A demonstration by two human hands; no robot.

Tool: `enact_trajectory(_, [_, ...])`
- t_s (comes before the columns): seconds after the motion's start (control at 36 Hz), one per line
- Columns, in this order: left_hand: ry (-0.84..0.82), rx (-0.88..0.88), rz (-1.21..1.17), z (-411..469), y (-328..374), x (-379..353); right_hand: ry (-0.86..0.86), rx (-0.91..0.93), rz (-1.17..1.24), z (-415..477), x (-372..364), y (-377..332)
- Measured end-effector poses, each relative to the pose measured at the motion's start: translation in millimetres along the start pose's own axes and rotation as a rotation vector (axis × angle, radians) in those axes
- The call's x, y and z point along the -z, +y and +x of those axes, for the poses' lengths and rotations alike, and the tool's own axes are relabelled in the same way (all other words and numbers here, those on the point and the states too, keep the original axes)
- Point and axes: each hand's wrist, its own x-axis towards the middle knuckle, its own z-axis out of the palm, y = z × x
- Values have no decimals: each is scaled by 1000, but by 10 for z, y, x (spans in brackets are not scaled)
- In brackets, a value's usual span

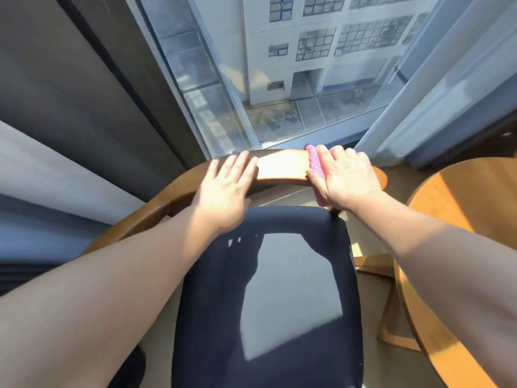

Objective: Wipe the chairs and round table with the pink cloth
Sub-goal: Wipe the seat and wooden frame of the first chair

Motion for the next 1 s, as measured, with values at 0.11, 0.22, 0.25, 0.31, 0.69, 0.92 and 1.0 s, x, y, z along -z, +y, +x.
enact_trajectory(0.11, [-121, 73, -140, 75, 396, 10, 1, 25, 3, -42, -27, 75])
enact_trajectory(0.22, [-146, 52, -163, 60, 279, 17, 1, -28, 34, -217, -61, 306])
enact_trajectory(0.25, [-150, 52, -164, 60, 278, 26, 2, -59, 64, -272, -82, 373])
enact_trajectory(0.31, [-152, 61, -156, 64, 306, 26, -8, -123, 124, -358, -122, 467])
enact_trajectory(0.69, [-175, 136, -188, -490, 356, 301, -219, -322, 153, -791, 89, 463])
enact_trajectory(0.92, [-104, 322, -339, -1642, 325, 504, -568, -493, 714, -1271, 615, -24])
enact_trajectory(1.0, [-94, 386, -390, -2050, 330, 600, -531, -333, 743, -1493, 826, -204])
